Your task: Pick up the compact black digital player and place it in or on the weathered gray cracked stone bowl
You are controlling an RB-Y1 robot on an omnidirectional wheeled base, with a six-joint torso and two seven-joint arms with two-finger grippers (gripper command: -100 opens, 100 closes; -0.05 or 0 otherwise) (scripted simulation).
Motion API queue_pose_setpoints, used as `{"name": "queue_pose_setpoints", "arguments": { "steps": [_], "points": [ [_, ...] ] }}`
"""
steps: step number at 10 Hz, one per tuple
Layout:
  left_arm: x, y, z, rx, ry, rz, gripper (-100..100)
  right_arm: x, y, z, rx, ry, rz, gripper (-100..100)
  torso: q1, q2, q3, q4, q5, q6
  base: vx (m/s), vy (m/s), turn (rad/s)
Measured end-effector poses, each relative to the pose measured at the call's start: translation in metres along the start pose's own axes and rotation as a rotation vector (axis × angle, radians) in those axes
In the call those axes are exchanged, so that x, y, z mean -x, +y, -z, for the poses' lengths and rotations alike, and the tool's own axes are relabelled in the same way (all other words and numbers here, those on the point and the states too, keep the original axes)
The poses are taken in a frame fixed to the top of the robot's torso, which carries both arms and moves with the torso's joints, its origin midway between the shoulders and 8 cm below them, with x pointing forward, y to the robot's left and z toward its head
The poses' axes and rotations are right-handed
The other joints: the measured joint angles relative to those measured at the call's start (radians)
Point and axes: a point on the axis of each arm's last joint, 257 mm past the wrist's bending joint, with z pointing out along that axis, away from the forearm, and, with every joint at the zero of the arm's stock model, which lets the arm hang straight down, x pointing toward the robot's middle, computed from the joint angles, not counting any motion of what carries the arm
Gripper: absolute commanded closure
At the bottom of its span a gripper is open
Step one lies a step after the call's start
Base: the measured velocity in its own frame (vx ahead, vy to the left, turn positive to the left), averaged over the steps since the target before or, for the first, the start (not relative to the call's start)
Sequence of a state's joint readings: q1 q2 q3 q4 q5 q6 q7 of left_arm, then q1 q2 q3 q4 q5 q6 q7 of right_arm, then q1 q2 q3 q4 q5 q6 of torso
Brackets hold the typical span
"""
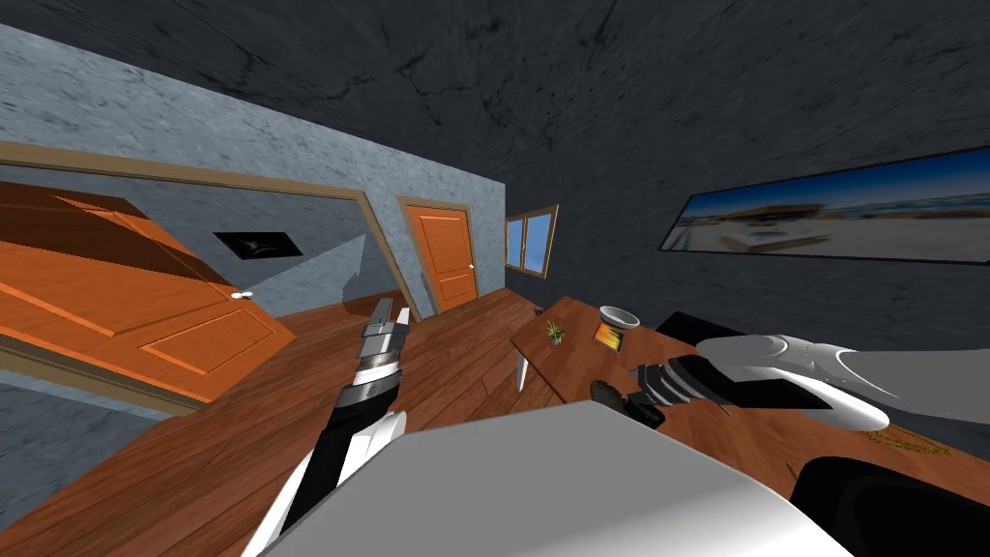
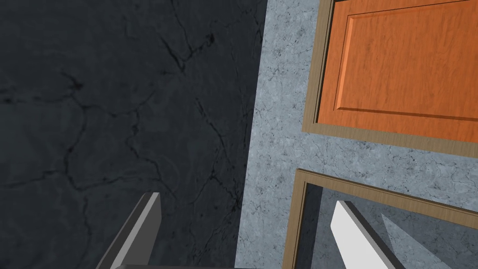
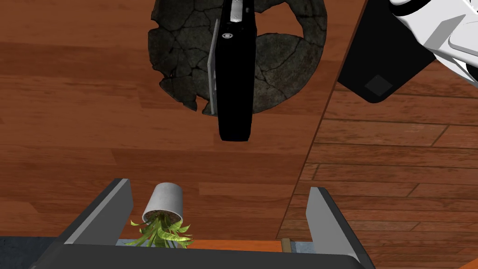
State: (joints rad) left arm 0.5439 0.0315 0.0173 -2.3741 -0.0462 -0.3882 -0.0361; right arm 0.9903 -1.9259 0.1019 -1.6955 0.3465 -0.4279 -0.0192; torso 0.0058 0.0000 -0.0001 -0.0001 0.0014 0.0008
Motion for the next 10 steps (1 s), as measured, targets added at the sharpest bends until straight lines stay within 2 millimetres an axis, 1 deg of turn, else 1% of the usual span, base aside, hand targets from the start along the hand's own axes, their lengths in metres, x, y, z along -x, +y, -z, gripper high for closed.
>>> {"name": "queue_pose_setpoints", "arguments": {
  "steps": [2,5,6,8,10],
  "points": [
    [0.000,0.000,0.000,0.000,0.000,0.000,0,0.016,-0.003,0.004,0.004,0.001,0.021,-100,0.000,0.001,0.001,0.000,0.000,0.000,-0.020,-0.004,-0.023],
    [0.000,0.000,0.000,0.000,0.000,0.000,0,0.026,-0.006,0.006,0.010,0.009,0.032,-100,0.000,0.001,0.000,0.000,0.000,0.000,-0.009,-0.004,-0.032],
    [0.000,0.000,0.000,0.000,0.000,0.000,0,0.026,-0.006,0.007,0.011,0.010,0.033,-100,0.000,0.000,0.000,0.000,0.000,0.000,-0.022,-0.010,-0.145],
    [0.000,0.000,0.000,0.000,0.000,0.000,0,0.040,-0.009,0.010,0.018,0.010,0.050,-100,0.000,0.001,0.001,0.000,0.000,0.000,-0.020,-0.006,-0.024],
    [0.000,0.000,0.000,0.000,0.000,0.000,0,0.050,-0.008,0.011,0.021,0.011,0.058,-100,0.000,0.001,0.000,0.000,0.000,0.000,-0.018,-0.007,-0.076]
  ]
}}
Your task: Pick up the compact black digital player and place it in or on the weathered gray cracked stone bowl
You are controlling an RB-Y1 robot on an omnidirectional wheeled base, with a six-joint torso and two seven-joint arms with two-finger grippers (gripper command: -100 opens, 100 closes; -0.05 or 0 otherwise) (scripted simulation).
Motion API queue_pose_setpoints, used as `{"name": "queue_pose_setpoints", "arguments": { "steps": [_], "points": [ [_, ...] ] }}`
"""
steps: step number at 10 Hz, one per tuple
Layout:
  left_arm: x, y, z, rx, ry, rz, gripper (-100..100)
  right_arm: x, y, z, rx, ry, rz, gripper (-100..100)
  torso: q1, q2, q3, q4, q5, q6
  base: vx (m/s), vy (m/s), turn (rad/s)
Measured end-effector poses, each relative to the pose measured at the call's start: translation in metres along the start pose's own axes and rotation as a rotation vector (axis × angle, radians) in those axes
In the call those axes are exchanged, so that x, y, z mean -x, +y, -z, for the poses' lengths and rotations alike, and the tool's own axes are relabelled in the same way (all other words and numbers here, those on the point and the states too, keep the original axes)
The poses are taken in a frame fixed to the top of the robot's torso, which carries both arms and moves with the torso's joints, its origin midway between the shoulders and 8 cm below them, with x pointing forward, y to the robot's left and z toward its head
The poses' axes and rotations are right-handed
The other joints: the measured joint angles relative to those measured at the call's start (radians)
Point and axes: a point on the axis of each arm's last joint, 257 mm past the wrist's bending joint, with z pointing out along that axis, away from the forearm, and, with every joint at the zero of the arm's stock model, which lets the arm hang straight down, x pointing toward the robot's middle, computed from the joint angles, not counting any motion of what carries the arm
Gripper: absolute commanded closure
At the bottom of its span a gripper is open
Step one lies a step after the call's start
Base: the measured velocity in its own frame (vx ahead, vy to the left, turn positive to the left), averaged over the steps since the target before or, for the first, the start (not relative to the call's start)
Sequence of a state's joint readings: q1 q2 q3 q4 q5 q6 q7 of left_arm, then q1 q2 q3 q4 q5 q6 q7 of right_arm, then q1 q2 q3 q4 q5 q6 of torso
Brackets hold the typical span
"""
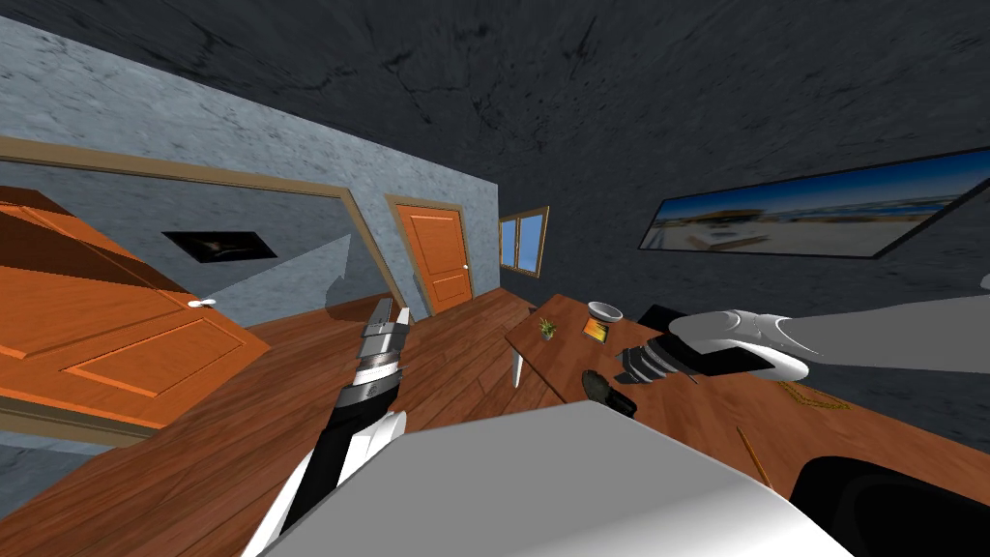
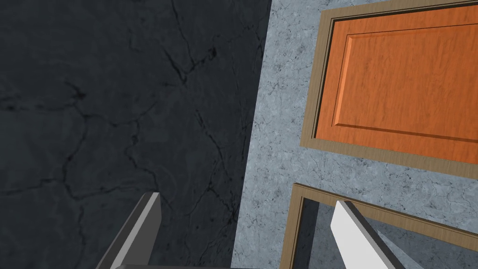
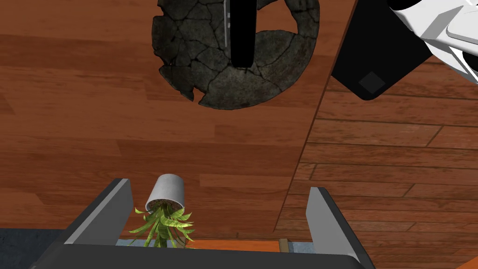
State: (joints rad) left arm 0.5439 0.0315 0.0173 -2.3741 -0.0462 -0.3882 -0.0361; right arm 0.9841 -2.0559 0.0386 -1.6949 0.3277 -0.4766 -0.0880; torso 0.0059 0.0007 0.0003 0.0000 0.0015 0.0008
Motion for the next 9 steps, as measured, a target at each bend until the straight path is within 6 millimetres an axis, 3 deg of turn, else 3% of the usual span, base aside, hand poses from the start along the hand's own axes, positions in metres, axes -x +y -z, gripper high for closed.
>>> {"name": "queue_pose_setpoints", "arguments": {
  "steps": [3,4,9],
  "points": [
    [0.000,0.000,0.000,0.000,0.000,0.000,0,0.018,-0.003,0.005,0.006,0.001,0.017,-100,0.000,0.000,0.000,0.000,0.000,0.000,-0.015,-0.005,-0.039],
    [0.000,0.000,0.000,0.000,0.000,0.000,0,0.019,-0.003,0.005,0.007,0.000,0.017,0,0.000,0.000,0.000,0.000,0.000,0.000,0.000,0.000,0.000],
    [0.000,0.000,0.000,0.000,0.000,0.000,0,0.019,-0.003,0.005,0.007,0.000,0.017,0,0.000,-0.001,0.000,0.000,0.000,0.000,0.000,0.000,0.000]
  ]
}}
